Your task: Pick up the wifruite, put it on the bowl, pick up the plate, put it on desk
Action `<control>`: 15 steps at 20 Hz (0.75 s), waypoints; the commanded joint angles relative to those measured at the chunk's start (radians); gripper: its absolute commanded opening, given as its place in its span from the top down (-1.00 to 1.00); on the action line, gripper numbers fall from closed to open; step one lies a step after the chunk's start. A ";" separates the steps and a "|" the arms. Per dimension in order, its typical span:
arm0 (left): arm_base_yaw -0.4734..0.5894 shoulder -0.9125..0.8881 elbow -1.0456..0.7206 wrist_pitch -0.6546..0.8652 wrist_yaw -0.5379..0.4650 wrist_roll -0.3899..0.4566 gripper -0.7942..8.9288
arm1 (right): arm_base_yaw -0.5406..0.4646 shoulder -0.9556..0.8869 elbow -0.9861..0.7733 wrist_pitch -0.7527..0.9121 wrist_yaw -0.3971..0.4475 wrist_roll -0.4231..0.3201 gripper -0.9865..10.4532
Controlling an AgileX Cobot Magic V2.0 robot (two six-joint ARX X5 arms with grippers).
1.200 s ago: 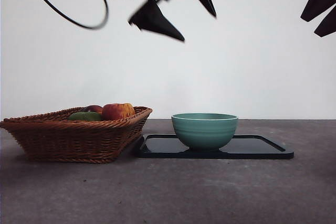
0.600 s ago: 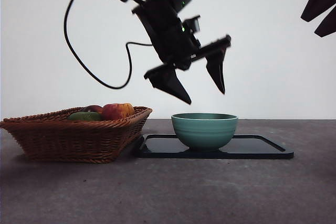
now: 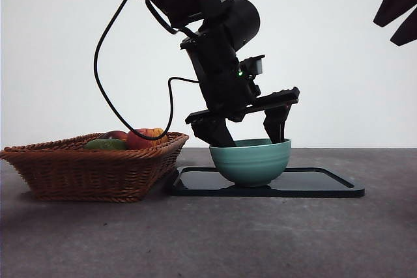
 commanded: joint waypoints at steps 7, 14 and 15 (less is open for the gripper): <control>-0.016 0.029 0.029 -0.024 -0.015 0.030 0.34 | 0.006 0.004 0.011 0.006 -0.001 -0.007 0.53; -0.017 0.029 0.030 -0.039 -0.015 0.029 0.34 | 0.006 0.004 0.011 0.007 -0.001 -0.007 0.53; -0.017 0.029 0.031 -0.035 -0.015 0.029 0.34 | 0.006 0.004 0.011 0.007 -0.001 -0.007 0.53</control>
